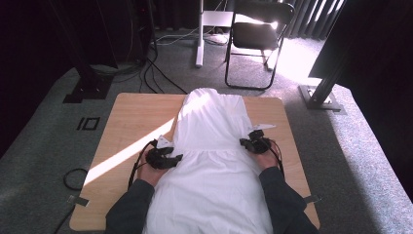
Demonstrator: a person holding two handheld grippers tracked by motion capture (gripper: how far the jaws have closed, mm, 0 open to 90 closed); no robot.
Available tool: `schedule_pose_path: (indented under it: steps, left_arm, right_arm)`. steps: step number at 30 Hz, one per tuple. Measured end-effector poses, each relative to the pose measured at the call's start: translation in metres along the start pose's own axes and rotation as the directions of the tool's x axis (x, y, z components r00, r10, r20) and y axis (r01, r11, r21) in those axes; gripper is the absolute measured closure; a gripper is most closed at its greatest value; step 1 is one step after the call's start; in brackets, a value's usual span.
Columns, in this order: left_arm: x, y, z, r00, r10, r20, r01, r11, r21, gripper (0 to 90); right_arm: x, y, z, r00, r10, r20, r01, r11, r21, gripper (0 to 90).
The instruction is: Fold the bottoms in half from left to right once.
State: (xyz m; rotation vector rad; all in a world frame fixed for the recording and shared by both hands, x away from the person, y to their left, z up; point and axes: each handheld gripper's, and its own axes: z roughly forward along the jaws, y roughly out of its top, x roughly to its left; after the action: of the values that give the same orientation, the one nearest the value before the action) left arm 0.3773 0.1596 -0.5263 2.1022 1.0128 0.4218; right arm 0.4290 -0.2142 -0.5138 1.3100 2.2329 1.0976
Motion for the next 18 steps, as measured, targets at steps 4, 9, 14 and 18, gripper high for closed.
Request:
schedule_pose_path:
  steps: [4, 9, 14, 18]
  left_arm:
    - [-0.008, -0.007, 0.011, 0.9995, 0.003, 0.031, -0.004, 0.9996, 0.028, 46.2]
    - [-0.015, -0.012, 0.018, 0.9983, 0.019, 0.054, -0.022, 0.9985, 0.050, 44.8]
    - [-0.006, 0.008, 0.007, 0.9996, 0.026, 0.009, -0.026, 0.9997, 0.000, 42.1]
    - [0.007, 0.034, 0.025, 1.0000, 0.001, -0.008, -0.001, 0.9999, 0.012, 36.8]
  right_arm:
    - [0.000, 0.008, -0.050, 0.9833, 0.002, 0.182, 0.029, 0.986, -0.166, 89.6]
    - [-0.027, -0.027, -0.012, 0.9715, 0.052, 0.231, -0.060, 0.998, 0.025, 89.2]
    - [-0.031, -0.042, 0.005, 0.9693, 0.101, 0.224, -0.114, 0.993, 0.045, 88.8]
    - [-0.033, -0.041, 0.005, 0.9703, 0.108, 0.216, -0.123, 0.991, 0.054, 88.3]
